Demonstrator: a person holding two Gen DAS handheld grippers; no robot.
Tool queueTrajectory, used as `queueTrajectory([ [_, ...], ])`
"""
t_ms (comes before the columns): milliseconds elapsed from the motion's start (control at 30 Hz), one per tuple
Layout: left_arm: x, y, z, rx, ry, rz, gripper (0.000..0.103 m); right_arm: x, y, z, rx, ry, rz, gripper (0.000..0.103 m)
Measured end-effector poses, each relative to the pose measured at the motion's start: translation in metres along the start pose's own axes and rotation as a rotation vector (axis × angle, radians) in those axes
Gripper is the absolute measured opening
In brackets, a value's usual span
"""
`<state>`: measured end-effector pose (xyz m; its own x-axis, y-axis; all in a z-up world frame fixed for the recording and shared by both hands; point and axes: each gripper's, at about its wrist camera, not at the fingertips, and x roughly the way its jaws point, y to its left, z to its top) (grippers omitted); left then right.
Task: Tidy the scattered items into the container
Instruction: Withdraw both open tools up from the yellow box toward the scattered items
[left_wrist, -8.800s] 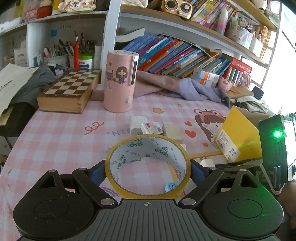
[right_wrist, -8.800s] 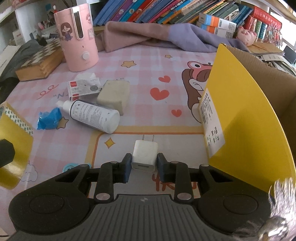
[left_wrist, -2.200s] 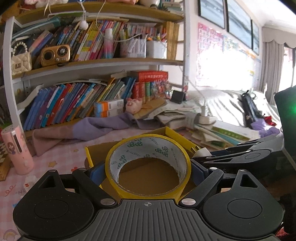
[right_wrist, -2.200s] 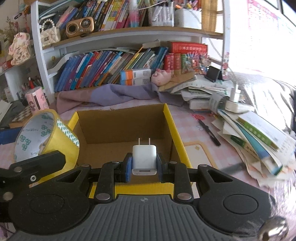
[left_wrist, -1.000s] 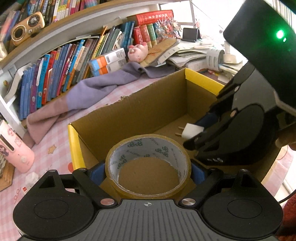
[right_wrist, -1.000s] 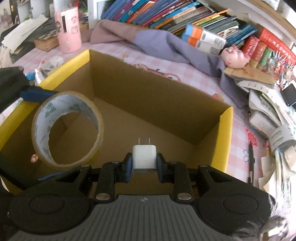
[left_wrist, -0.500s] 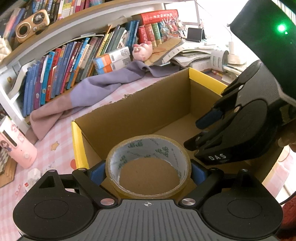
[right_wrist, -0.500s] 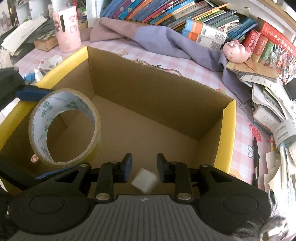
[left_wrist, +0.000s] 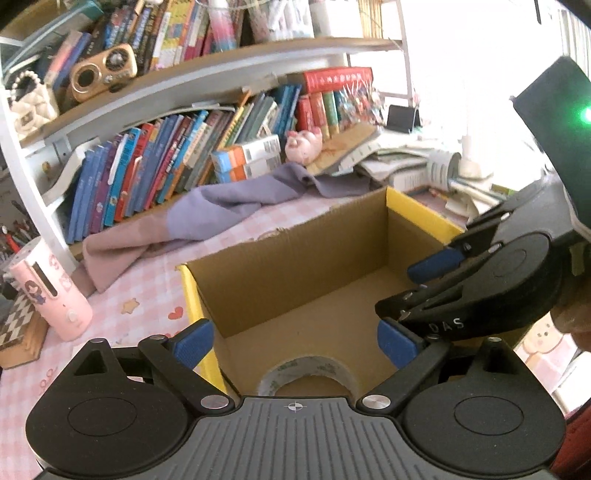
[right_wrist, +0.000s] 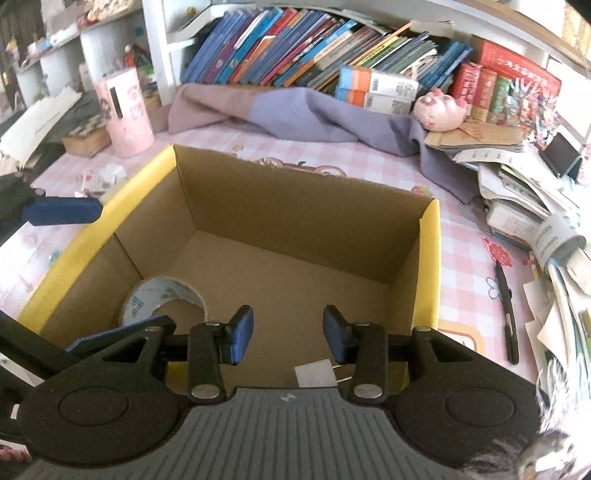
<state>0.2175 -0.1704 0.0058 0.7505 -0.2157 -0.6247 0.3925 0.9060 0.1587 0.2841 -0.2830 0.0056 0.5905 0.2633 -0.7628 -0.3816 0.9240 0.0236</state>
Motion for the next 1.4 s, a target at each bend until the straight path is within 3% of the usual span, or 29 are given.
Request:
queueTrajectory([
  [267, -0.032, 0.016, -0.007, -0.044, -0.070, -0.040, 0.097, -0.033, 0.015, -0.008, 0.095, -0.094, -0.041, 0.043],
  [533, -0.066, 0.041, -0.027, -0.114, -0.173, -0.055, 0.097, -0.063, 0.044, -0.022, 0.177, -0.202, -0.183, 0.043],
  [833, -0.099, 0.067, -0.065, -0.149, -0.192, -0.091, 0.097, -0.089, 0.093, -0.046, 0.236, -0.285, -0.293, 0.044],
  [1067, -0.123, 0.087, -0.100, -0.169, -0.163, -0.106, 0.097, -0.099, 0.139, -0.075, 0.270, -0.275, -0.340, 0.048],
  [1400, -0.149, 0.110, -0.142, -0.163, -0.123, -0.073, 0.097, -0.098, 0.201, -0.104, 0.267, -0.225, -0.326, 0.052],
])
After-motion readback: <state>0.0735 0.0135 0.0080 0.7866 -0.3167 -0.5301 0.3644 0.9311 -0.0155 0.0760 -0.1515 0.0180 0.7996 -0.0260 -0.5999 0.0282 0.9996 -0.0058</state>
